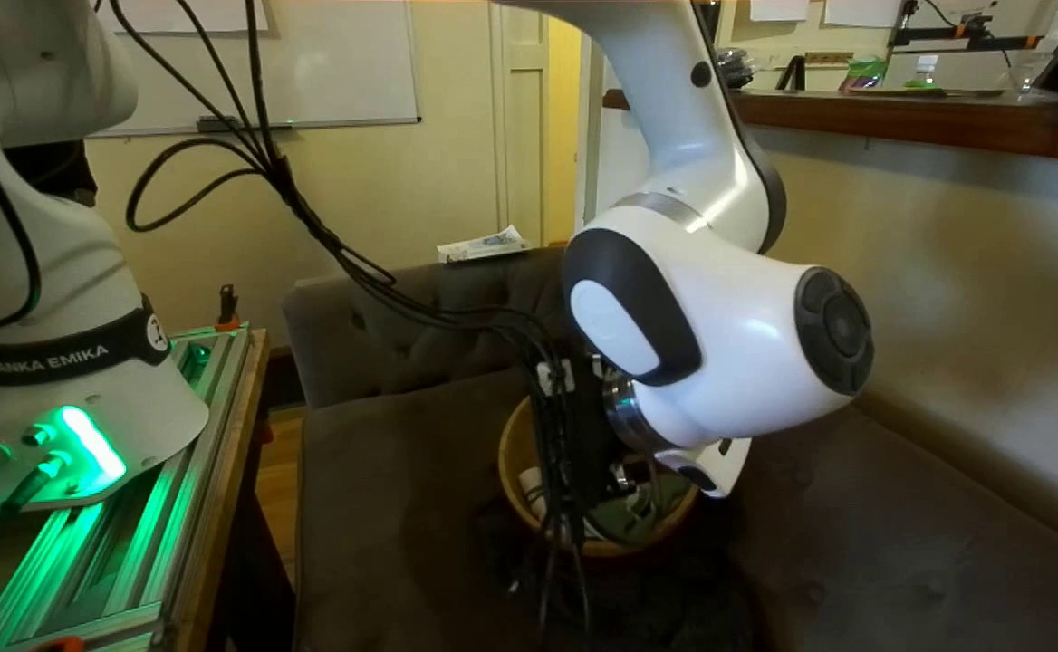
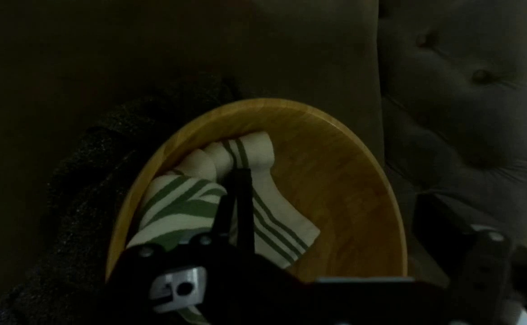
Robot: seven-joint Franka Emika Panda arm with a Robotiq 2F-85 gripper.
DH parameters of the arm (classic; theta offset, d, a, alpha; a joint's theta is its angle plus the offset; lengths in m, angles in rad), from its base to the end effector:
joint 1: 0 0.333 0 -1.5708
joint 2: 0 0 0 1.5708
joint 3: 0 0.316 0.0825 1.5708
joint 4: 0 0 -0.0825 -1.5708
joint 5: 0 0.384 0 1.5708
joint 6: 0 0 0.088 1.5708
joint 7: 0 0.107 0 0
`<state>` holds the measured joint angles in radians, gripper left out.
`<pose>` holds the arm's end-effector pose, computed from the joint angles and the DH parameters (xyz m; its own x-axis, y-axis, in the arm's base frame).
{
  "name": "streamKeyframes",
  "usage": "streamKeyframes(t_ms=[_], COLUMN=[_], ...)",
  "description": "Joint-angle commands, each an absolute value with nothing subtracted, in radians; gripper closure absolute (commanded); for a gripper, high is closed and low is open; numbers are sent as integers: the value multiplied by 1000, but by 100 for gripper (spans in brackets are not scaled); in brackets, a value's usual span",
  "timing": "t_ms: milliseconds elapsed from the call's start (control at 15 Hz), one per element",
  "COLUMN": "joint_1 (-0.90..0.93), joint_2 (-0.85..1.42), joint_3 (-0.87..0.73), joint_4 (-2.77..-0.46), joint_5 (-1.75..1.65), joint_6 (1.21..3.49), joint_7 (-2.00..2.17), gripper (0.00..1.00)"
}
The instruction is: Take the remote control out of the bowl and place it on the counter above the sofa.
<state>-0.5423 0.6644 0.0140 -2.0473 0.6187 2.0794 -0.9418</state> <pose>0.4566 -0.2318 0.0821 0.9854 -0.0060 -0.1701 -0.1179 -0.7450 -0.6566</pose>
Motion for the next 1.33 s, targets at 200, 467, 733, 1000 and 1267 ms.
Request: streamKeyframes(t_ms=[200, 467, 733, 1000, 1267], joint_1=[-457, -368, -306, -308, -304], joint_2=[540, 607, 698, 669, 768], joint_3=[-4, 35, 99, 91, 94], joint_4=[-2290, -2302, -2247, -2274, -2195], joint_5=[875, 987, 1075, 1042, 1030], joint_6=[2334, 2601, 2759, 2725, 2711], joint_7=[-1128, -1172, -1116, -1127, -1114], gripper=[0, 0, 0, 0, 0])
